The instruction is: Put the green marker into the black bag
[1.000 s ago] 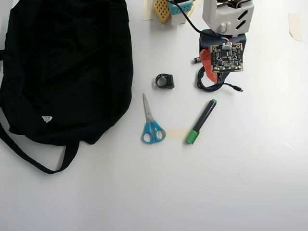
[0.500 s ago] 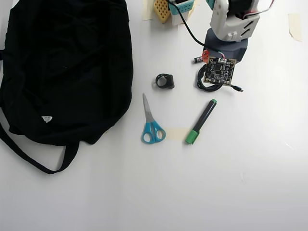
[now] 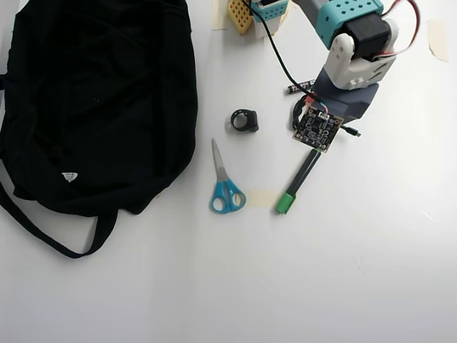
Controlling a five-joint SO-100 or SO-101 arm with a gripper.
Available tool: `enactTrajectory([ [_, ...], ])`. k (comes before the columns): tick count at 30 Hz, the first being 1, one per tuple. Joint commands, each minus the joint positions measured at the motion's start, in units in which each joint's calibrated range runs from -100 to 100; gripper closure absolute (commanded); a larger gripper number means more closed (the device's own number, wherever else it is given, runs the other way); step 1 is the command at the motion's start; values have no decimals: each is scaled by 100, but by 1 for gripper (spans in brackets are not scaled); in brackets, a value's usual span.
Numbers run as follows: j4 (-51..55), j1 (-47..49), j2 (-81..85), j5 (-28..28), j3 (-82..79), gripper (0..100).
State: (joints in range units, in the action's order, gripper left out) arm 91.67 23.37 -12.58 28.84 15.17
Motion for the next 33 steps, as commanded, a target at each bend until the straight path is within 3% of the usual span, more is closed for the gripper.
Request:
enactTrajectory([
  [1,-278,42,30,142,190,85],
  [8,-459,-33,-294,142,244,78],
  [21,-459,12,-1008,63,405,78],
  [33,-373,49,-2261,42,2292,78],
])
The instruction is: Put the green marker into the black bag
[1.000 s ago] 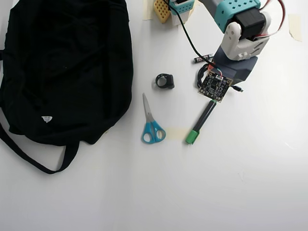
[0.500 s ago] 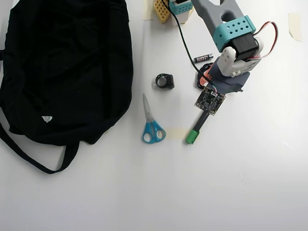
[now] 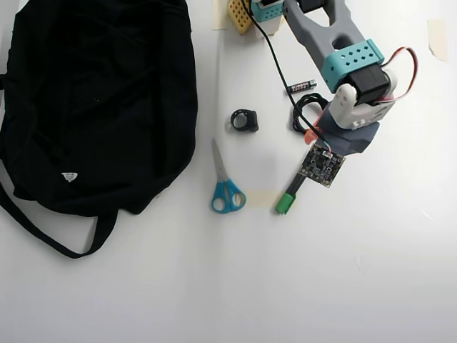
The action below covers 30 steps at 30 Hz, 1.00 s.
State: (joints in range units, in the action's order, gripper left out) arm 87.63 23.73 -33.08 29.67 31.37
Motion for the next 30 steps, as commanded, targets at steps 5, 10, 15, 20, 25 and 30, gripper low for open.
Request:
enactTrajectory([
  [5,367,28,-733,-4,1185,78],
  [10,659,-17,-849,-46,1284,78],
  [15,565,-55,-982,-167,1293,78],
  [20,91,-25,-1173,-314,1338,78],
  [25,-279,-2,-1198,-335,1338,78],
  [30,-348,-32,-1198,-314,1320,74],
])
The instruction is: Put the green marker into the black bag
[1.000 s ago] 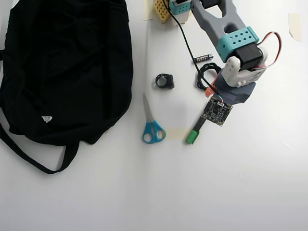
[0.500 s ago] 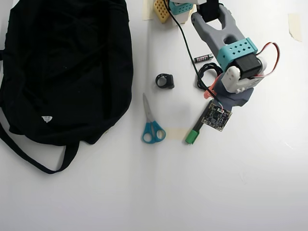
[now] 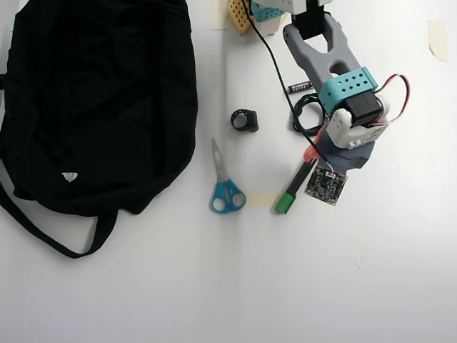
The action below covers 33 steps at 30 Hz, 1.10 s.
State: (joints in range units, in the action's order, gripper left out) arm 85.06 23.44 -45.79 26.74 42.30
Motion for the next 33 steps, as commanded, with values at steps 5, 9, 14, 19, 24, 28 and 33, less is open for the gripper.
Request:
enactTrajectory([
  [5,-91,-115,39,-21,155,70],
  [9,-39,-197,-168,-36,227,69],
  [14,-30,-242,-359,-5,227,69],
  [19,-22,-295,-384,-21,209,69],
  [24,-13,-392,-475,-47,209,69],
  [28,-22,-407,-575,-47,236,69],
  [33,-73,-399,-575,-57,236,70],
])
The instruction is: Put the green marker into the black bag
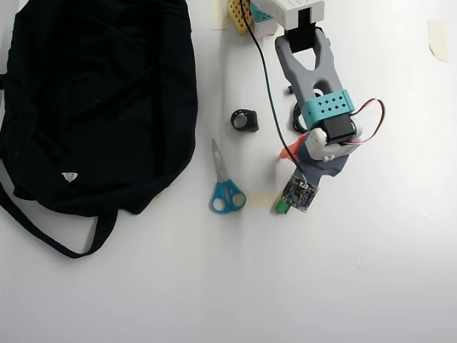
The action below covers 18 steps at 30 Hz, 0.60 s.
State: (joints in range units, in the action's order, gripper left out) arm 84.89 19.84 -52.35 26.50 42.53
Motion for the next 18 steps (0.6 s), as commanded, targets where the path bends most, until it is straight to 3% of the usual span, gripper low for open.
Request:
enactTrajectory([
  [1,-56,-39,81,-75,212,70],
  [18,-73,88,31,-96,212,70],
])
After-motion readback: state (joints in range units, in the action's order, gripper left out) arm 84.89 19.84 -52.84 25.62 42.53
